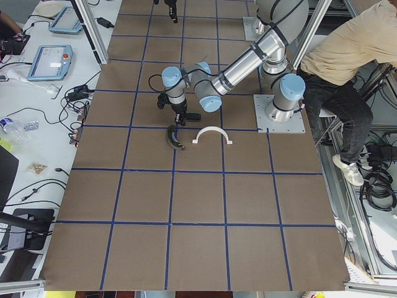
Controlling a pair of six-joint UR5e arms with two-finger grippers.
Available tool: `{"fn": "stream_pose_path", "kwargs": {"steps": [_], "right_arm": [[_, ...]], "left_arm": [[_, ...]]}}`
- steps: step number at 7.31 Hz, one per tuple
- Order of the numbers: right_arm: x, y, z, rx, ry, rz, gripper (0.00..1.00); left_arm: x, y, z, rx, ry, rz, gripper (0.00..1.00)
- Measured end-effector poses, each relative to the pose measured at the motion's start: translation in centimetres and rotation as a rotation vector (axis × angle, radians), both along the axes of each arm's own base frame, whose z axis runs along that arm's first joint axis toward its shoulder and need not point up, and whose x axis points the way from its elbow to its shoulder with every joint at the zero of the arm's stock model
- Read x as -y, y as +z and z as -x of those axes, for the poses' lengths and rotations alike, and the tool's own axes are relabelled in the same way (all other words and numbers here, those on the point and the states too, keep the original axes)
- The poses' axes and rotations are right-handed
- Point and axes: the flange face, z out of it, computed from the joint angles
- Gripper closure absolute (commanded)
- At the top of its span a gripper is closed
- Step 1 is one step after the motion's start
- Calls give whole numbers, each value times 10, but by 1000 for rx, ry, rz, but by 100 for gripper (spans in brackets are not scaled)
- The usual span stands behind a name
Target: Place bearing gear from tray to pile
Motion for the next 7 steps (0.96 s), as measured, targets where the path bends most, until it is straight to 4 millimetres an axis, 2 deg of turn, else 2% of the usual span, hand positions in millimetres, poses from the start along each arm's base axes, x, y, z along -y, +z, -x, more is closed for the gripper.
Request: {"fn": "stream_pose_path", "kwargs": {"steps": [1,2,3,4,6,7], "right_arm": [[-14,-18,-42,4,-15,14,100],[-23,-33,-70,15,-29,28,100],[-30,-43,-84,30,-39,25,37],[-34,-50,-88,37,-49,16,0],[-37,-55,-88,41,-58,16,0],[-32,-48,-79,43,-40,29,0]], "left_arm": [[7,10,7,2,6,4,0],[14,24,24,4,0,5,0],[20,39,47,9,-9,11,0],[23,48,67,12,-9,17,0],[25,50,91,-3,40,22,0],[27,50,104,-23,67,26,0]]}}
